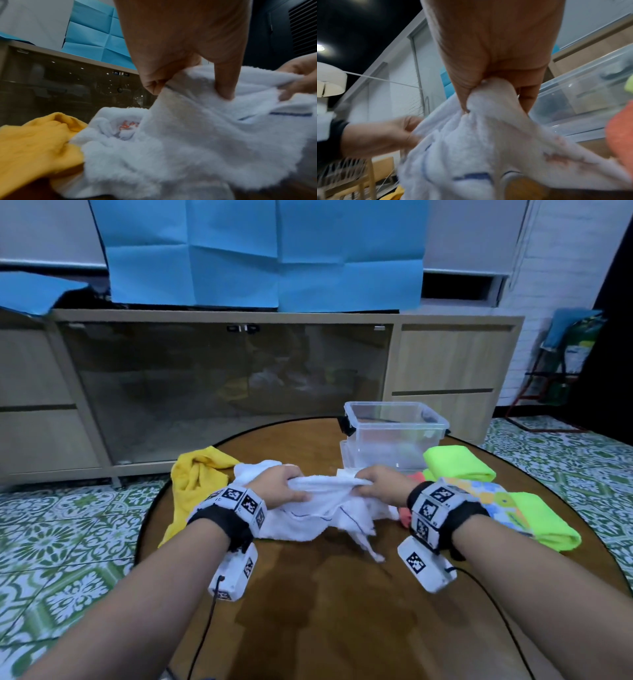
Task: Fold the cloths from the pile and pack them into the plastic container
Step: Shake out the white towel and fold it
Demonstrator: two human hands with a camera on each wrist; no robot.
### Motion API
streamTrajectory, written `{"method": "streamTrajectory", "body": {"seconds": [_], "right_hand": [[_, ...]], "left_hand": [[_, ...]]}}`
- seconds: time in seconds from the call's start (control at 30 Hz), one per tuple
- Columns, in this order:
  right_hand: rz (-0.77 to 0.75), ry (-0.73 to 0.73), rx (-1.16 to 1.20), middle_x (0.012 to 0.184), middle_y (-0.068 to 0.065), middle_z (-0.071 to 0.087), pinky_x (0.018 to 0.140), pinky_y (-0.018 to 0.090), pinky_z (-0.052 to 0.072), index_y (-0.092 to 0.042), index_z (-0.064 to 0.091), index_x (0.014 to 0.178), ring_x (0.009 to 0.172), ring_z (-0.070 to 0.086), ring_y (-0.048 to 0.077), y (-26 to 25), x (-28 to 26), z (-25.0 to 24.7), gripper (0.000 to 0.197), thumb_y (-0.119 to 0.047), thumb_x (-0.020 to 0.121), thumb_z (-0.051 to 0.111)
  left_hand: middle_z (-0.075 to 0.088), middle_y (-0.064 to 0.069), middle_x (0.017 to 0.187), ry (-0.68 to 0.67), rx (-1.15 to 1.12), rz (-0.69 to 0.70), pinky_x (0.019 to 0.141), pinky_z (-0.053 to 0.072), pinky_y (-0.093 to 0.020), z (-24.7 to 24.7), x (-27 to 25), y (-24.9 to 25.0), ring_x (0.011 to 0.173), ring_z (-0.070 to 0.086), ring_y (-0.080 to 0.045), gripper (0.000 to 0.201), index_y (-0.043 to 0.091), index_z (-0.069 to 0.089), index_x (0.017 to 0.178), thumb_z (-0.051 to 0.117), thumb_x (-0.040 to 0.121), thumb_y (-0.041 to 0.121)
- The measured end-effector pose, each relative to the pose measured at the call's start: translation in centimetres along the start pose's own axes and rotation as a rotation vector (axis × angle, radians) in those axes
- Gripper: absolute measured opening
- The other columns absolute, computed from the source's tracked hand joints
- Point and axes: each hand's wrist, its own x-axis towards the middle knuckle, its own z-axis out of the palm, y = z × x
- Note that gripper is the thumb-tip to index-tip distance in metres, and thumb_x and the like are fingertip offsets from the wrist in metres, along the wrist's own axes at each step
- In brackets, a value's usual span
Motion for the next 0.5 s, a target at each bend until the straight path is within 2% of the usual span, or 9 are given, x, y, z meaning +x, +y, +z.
{"method": "streamTrajectory", "body": {"seconds": [0.07, 0.13, 0.2, 0.27, 0.33, 0.4, 0.5], "right_hand": [[0.047, -0.014, 0.02, 0.079, 0.011, 0.052, 0.065, 0.029, 0.031, 0.005, 0.063, 0.088, 0.078, 0.047, 0.02, 1.8, -0.5, -1.0, 0.025, -0.02, 0.091, 0.06], [0.137, -0.106, -0.058, 0.09, 0.011, 0.057, 0.071, 0.032, 0.036, 0.002, 0.064, 0.101, 0.085, 0.051, 0.021, 3.5, -0.8, -1.3, 0.033, -0.028, 0.09, 0.06], [0.204, -0.199, -0.2, 0.104, 0.006, 0.06, 0.081, 0.031, 0.039, -0.005, 0.062, 0.112, 0.098, 0.054, 0.021, 4.3, -1.2, -1.1, 0.037, -0.035, 0.09, 0.059], [0.175, -0.206, -0.214, 0.108, 0.005, 0.057, 0.079, 0.027, 0.036, -0.003, 0.057, 0.118, 0.098, 0.052, 0.02, 4.2, -1.3, -0.6, 0.039, -0.029, 0.09, 0.061], [0.127, -0.169, -0.025, 0.11, 0.0, 0.053, 0.085, 0.022, 0.036, -0.007, 0.052, 0.123, 0.1, 0.049, 0.014, 3.3, -1.4, -0.4, 0.043, -0.026, 0.087, 0.065], [0.08, -0.155, 0.2, 0.115, -0.005, 0.052, 0.093, 0.019, 0.035, -0.014, 0.049, 0.129, 0.107, 0.049, 0.009, 1.7, -1.6, -0.3, 0.05, -0.028, 0.085, 0.067], [0.013, -0.189, 0.292, 0.115, -0.004, 0.06, 0.095, 0.02, 0.039, -0.017, 0.055, 0.126, 0.107, 0.054, 0.009, -0.6, -1.6, 0.4, 0.044, -0.029, 0.085, 0.067]], "left_hand": [[0.047, 0.006, 0.066, -0.013, 0.065, -0.031, 0.057, 0.033, -0.021, 0.0, 0.0, -1.2, 0.064, 0.045, -0.012, 0.018, 0.02, 0.054, 0.075, 0.067, 0.084, 0.028], [0.047, 0.008, 0.064, -0.013, 0.144, -0.068, 0.058, 0.033, -0.023, 0.2, -0.1, -1.7, 0.066, 0.047, -0.014, 0.015, 0.023, 0.055, 0.076, 0.064, 0.086, 0.03], [0.044, 0.008, 0.061, -0.021, 0.225, -0.08, 0.053, 0.028, -0.022, 0.6, -0.1, -1.5, 0.062, 0.042, -0.011, 0.026, 0.026, 0.048, 0.065, 0.061, 0.087, 0.031], [0.047, 0.003, 0.064, -0.036, 0.247, -0.076, 0.056, 0.029, -0.023, 1.1, 0.1, -0.9, 0.062, 0.042, -0.013, 0.028, 0.023, 0.045, 0.065, 0.06, 0.088, 0.03], [0.052, -0.003, 0.074, -0.049, 0.212, -0.05, 0.06, 0.033, -0.026, 1.5, 0.2, -0.1, 0.068, 0.045, -0.018, 0.021, 0.018, 0.047, 0.072, 0.061, 0.086, 0.024], [0.053, -0.003, 0.078, -0.055, 0.191, -0.02, 0.06, 0.034, -0.027, 1.6, 0.0, 0.5, 0.07, 0.046, -0.019, 0.016, 0.017, 0.049, 0.074, 0.06, 0.085, 0.019], [0.047, 0.004, 0.069, -0.044, 0.207, 0.011, 0.053, 0.029, -0.021, 1.4, -0.8, 1.8, 0.064, 0.042, -0.012, 0.019, 0.021, 0.046, 0.072, 0.059, 0.086, 0.019]]}}
